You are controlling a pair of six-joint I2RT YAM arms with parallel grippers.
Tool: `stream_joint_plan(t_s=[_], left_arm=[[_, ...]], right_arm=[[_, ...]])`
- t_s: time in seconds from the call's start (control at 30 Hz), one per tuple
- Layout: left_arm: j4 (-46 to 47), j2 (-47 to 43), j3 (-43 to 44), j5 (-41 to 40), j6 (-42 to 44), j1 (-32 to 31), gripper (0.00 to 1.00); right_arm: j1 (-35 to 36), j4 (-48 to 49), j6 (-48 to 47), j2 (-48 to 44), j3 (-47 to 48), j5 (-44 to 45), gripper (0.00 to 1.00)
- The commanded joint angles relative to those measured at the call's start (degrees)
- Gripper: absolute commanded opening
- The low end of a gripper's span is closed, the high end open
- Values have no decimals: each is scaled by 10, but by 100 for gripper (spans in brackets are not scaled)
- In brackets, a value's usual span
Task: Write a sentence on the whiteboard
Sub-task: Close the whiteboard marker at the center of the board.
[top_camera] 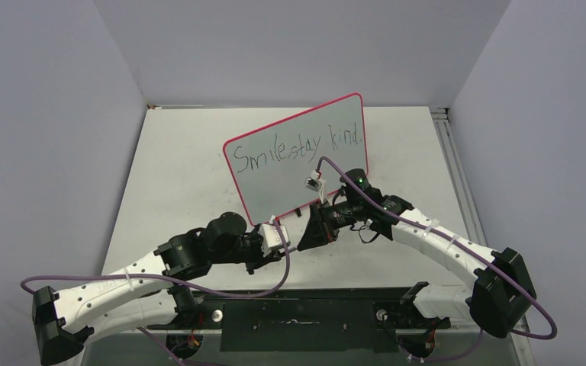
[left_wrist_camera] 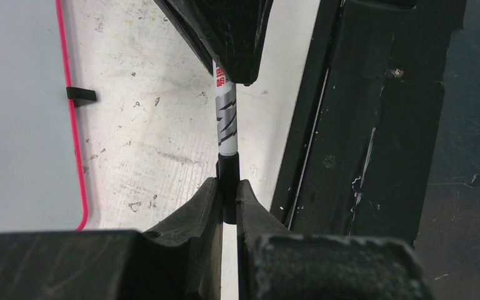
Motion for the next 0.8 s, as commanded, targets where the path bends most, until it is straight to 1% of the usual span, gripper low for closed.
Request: stream_joint_plan(t_s=[0.0,0.6,0.7,0.77], left_arm=[[265,1,31,36,-9,-3,0],[273,3,31,35,-9,-3,0],[253,6,37,28,-4,-3,0],[213,7,43,20,0,-2,0]], right_arm=[[42,93,21,2,-5,-45,5],[57,113,37,3,-21,-37,5],[57,92,23,1,-14,-23,5],[55,56,1,-1,1,2,5]])
